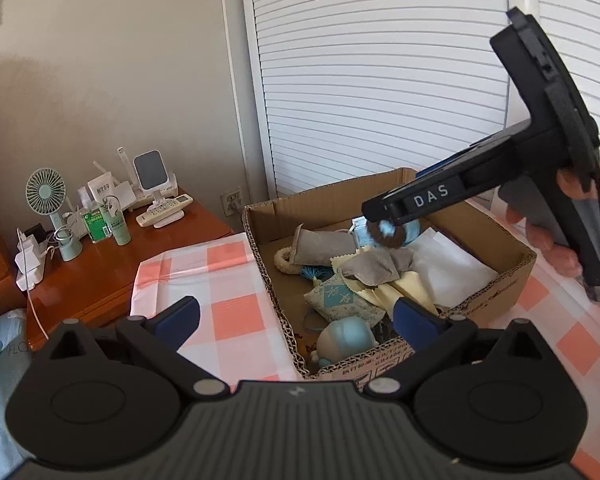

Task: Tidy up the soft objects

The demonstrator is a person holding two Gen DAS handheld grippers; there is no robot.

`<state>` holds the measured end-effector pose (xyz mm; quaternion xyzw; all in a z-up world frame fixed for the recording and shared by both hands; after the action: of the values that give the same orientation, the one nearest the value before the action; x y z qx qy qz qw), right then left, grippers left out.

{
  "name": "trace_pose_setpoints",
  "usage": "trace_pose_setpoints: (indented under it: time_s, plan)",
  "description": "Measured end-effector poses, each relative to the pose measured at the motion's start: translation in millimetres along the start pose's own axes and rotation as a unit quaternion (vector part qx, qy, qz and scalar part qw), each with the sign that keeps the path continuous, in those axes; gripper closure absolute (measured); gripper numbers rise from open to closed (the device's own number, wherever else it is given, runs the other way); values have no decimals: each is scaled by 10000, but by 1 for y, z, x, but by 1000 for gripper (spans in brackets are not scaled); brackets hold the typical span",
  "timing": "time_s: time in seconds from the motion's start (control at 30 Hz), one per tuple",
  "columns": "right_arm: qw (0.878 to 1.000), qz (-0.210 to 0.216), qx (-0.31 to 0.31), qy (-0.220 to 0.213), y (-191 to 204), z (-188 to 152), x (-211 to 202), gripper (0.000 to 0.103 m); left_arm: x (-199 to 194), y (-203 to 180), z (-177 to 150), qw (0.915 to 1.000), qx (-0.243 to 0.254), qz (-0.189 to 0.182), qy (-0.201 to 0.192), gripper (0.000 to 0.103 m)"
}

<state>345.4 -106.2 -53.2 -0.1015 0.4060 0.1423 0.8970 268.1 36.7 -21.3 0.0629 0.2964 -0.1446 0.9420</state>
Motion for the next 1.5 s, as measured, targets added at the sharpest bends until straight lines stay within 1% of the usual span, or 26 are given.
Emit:
trace_pose_setpoints:
  time_s: [0.07,0.13,0.23,0.37,0.47,0.53,0.6,0.7,0.8,0.93,1.5]
  plan:
    - [9999,-24,136,32,-3,-5,-3,5,-4,0,-2,10000,-56,18,18,1]
    - [9995,-80,287,65,-6,-11,-9,0,-9,0,-4,9999,-153,23,27,1]
    - [9983,-199,503,228,-10,-22,-23,0,-14,-1,-7,9993,-335,65,140,1]
    - [9936,-666,663,623,-14,-45,-44,0,-21,-5,-15,9975,-522,251,415,1]
    - [9863,-1105,895,835,-18,-67,-65,0,-25,-8,-23,9948,-708,322,653,1]
    - [9824,-1247,997,965,-16,-82,-78,0,-29,-10,-26,9935,-793,362,737,1]
    - [9800,-1369,1017,1028,-10,-96,-92,0,-33,-11,-27,9929,-806,450,754,1]
    - [9780,-1553,1004,966,-1,-111,-112,0,-39,-13,-29,9919,-811,589,784,1]
    - [9770,-1567,1106,936,5,-120,-123,0,-44,-18,-30,9923,-788,536,790,1]
    - [9777,-1529,1094,937,11,-126,-129,0,-47,-27,-29,9930,-698,519,800,1]
    - [9779,-1503,1218,790,7,-124,-142,0,-54,-31,-27,9929,-673,612,765,1]
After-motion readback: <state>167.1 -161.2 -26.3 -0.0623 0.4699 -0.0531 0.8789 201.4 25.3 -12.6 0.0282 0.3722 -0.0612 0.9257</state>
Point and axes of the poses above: each gripper's, at about its wrist camera, not at the fingertips, and x roughly the way its jaws point, y to its left, z to its top, the point moved 10 cm from there along x, roughly the way its jaws point, and after that the axes turned 4 degrees about -z, right-handed, at the moved point
